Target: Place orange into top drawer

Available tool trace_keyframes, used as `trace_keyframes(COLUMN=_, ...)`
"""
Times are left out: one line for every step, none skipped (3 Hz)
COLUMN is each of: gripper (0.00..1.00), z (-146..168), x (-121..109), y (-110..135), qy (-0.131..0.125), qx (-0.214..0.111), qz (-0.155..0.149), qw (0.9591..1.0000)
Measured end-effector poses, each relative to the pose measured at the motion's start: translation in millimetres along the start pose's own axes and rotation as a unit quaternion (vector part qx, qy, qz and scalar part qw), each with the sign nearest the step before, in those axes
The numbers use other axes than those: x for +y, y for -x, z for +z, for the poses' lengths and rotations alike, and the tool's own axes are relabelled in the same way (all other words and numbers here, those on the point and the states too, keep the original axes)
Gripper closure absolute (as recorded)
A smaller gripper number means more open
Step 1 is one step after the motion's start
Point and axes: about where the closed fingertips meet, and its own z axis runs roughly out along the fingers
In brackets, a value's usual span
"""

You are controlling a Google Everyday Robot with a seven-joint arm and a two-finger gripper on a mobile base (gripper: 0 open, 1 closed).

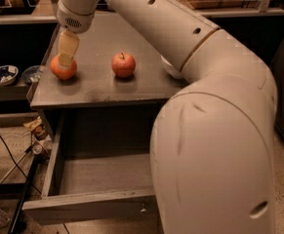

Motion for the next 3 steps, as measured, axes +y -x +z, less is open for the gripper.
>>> trace_keyframes(gripper=0.0, z=14.2, x=-3.6, y=4.4, qy=0.019, qx=-0.01, qz=0.016, qw=0.9996)
trace_keyframes(gripper=0.0, z=14.7, x=-4.2, y=5.1, qy=0.019, qx=-0.011, qz=0.016, qw=0.9996)
trace_keyframes(gripper=0.0, z=29.8, x=3.3, y=14.2, qy=0.046, qx=-0.017, qz=0.008, qw=0.9988)
